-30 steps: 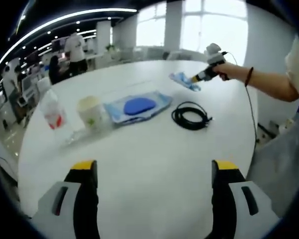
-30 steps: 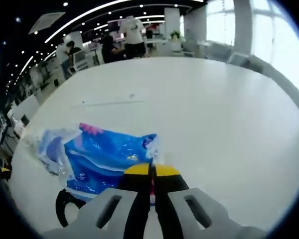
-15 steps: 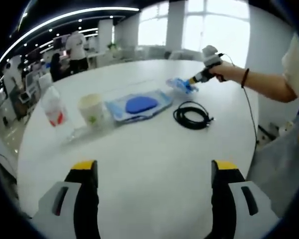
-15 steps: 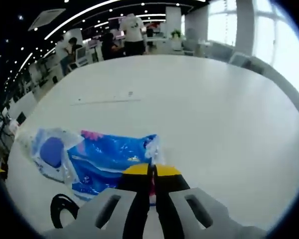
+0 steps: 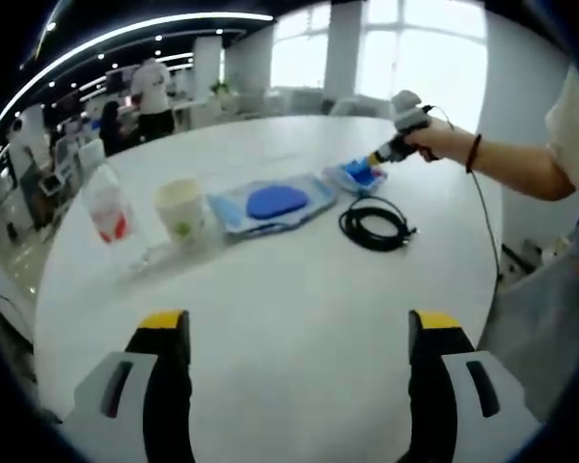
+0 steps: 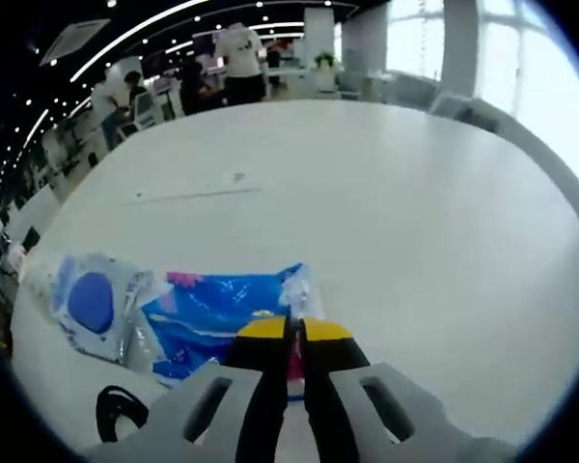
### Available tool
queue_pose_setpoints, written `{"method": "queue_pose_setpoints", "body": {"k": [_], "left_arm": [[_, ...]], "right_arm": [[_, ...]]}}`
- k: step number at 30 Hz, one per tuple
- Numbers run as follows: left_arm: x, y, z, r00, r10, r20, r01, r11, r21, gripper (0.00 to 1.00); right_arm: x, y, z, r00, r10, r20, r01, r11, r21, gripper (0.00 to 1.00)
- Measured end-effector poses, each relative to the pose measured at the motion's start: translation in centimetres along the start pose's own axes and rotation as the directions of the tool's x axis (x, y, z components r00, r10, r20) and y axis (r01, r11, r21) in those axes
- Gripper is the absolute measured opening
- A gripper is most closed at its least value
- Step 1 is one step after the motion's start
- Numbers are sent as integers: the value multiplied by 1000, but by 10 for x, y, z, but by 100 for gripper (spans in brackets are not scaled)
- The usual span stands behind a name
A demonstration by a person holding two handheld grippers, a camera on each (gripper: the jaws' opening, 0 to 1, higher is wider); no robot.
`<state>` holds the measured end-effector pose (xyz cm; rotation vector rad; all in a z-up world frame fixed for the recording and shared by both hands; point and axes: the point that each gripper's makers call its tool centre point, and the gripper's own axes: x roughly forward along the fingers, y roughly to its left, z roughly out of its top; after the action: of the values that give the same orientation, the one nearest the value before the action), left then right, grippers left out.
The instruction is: Arrange the tabletop items into an orderly group along one side of the table until the central work area is clear of visible clutter.
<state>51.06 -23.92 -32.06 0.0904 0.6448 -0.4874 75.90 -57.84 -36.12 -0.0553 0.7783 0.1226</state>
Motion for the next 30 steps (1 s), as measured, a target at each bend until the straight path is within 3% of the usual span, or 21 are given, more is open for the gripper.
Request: {"method": "queue_pose_setpoints", "body": {"k": [4, 12, 16, 23, 30], "left_arm": [[0, 1, 0, 1000, 4, 2, -4, 1000, -1, 91], [-2, 1, 6, 1000, 10, 26, -10, 1000, -6, 91], [-1, 1, 6, 1000, 9, 27, -9, 1000, -5, 91], [-2, 1, 8, 999, 10, 36, -9, 1000, -15, 92], [-3, 3, 10, 999, 22, 48, -21, 1000, -23, 94]], "right_arm": [[-1, 3, 1, 1000, 15, 3, -15, 998, 64, 5], [-1, 2, -1, 1000, 20, -3, -19, 994, 106, 9], [-3, 1, 0, 1000, 16, 4, -17, 992, 125, 18], [-11, 0, 9, 999, 20, 47, -25, 992, 123, 46], [-24, 20, 18, 990, 110, 89, -118, 988, 100, 64]]}}
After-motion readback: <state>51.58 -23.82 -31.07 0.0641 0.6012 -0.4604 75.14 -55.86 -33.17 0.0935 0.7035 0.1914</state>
